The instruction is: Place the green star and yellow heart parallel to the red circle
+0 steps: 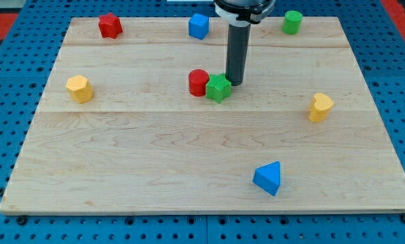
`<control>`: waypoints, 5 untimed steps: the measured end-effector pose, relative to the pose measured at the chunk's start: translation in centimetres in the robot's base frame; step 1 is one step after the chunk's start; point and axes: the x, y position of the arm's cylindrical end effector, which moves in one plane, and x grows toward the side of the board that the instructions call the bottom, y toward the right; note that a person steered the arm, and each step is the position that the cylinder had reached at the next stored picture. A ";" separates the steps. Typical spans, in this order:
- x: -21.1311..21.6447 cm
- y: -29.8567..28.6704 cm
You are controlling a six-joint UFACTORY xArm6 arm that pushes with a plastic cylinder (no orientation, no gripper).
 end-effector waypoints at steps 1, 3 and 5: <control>0.0 0.0; 0.1 -4.8; 2.6 -4.3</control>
